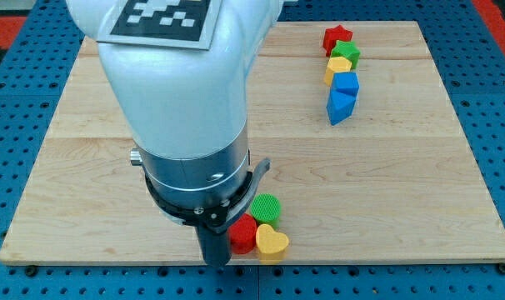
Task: Place the yellow heart to the right of the gren circle
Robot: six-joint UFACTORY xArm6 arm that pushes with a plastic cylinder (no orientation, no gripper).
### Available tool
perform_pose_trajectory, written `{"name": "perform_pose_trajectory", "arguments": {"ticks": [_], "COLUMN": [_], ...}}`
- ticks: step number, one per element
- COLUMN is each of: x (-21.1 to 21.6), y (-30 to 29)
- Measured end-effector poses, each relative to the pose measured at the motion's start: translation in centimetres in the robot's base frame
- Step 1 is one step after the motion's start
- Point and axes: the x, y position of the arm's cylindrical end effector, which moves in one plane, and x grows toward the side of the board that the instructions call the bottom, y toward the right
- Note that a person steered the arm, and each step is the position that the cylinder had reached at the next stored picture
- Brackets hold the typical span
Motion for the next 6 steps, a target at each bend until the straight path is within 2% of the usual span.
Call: {"name": "perform_pose_trajectory", "arguments": {"ticks": [2, 3, 4, 6], "x": [0.0, -0.1, -0.1, -1.2], "y": [1.6, 3.5, 8.7, 11.2]}}
